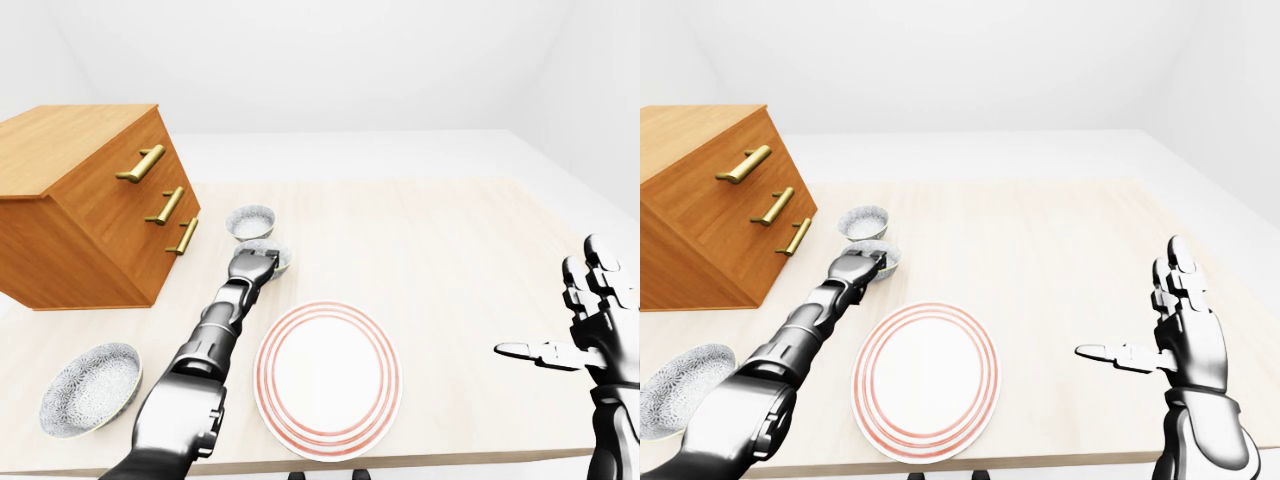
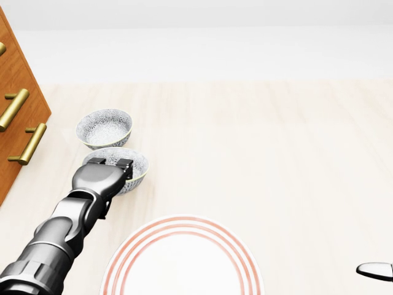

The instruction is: Put the bowl in the middle on the plate.

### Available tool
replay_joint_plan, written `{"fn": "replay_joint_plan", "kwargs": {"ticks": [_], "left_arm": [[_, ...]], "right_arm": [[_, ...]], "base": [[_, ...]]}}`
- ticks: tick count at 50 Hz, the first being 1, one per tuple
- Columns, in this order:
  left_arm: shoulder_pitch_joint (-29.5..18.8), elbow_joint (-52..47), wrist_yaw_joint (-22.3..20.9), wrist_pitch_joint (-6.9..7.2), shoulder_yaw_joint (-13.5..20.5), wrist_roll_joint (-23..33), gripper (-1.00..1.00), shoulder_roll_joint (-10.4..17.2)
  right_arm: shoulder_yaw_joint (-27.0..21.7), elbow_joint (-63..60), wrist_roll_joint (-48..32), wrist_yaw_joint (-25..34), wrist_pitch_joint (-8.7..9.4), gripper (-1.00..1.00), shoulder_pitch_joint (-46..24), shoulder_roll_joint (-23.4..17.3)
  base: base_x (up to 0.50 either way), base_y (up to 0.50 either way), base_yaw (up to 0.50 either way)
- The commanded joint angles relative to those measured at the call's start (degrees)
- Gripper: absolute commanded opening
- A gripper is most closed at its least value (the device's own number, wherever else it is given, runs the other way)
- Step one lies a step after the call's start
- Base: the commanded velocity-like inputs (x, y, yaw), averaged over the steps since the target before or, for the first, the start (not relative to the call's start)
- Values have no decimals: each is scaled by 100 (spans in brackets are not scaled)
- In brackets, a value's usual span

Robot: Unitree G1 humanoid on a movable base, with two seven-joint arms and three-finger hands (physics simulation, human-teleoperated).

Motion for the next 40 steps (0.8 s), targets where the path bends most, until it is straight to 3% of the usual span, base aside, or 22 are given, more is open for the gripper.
{"fn": "replay_joint_plan", "kwargs": {"ticks": [1, 30, 37, 40], "left_arm": [[228, -31, -269, 0, -163, -104, -100, -53], [273, -454, -567, 0, -96, -112, -100, -23], [490, -1056, -841, 0, -19, -202, -100, -50], [795, -1908, -1364, 0, 111, -416, -100, -63]], "right_arm": [[11, 4, -18, 10, 0, 100, -3, 8], [43, 66, -37, 3, 0, 100, -5, 4], [42, 22, -38, 5, 0, 100, 0, 1], [42, 16, -44, 9, 0, 100, -1, 2]], "base": [[0, 0, 0], [0, 0, 0], [0, 0, 0], [0, 0, 0]]}}
